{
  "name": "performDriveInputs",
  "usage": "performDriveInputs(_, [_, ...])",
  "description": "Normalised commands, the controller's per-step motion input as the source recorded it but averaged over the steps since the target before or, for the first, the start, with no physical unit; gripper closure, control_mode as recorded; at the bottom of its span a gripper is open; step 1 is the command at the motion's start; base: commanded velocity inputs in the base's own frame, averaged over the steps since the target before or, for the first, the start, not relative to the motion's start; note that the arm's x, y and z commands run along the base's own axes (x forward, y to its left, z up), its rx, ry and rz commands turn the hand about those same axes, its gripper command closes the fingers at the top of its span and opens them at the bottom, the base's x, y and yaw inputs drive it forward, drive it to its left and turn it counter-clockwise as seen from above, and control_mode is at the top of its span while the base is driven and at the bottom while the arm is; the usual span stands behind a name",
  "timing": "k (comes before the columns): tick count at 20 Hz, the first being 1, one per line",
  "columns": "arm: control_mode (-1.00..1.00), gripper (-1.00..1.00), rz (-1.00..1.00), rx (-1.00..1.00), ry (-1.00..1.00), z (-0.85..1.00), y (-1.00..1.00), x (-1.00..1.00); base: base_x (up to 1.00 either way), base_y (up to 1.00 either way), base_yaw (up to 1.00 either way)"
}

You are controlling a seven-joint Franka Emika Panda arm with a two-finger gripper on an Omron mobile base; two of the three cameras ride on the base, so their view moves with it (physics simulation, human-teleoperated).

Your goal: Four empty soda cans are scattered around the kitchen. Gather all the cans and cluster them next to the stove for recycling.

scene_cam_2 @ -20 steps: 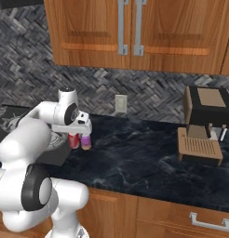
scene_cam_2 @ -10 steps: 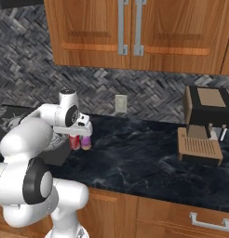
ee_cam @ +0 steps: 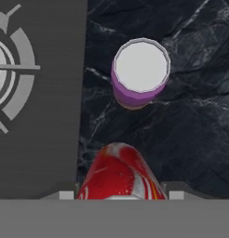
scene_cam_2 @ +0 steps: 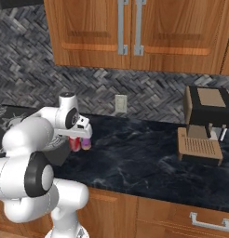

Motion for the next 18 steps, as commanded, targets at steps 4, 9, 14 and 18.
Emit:
performDriveInputs(4, [-1.00,1.00,-0.04,-0.02,0.00,-0.18,0.09,0.07,0.00,0.00,0.00])
performDriveInputs(9, [-1.00,1.00,-0.04,-0.03,0.00,-0.18,0.07,0.10,0.00,0.00,0.00])
performDriveInputs(14, [-1.00,1.00,-0.04,-0.02,0.00,-0.18,0.03,0.12,0.00,0.00,0.00])
performDriveInputs(18, [-1.00,1.00,-0.04,-0.01,0.00,-0.16,0.00,0.12,0.00,0.00,0.00])
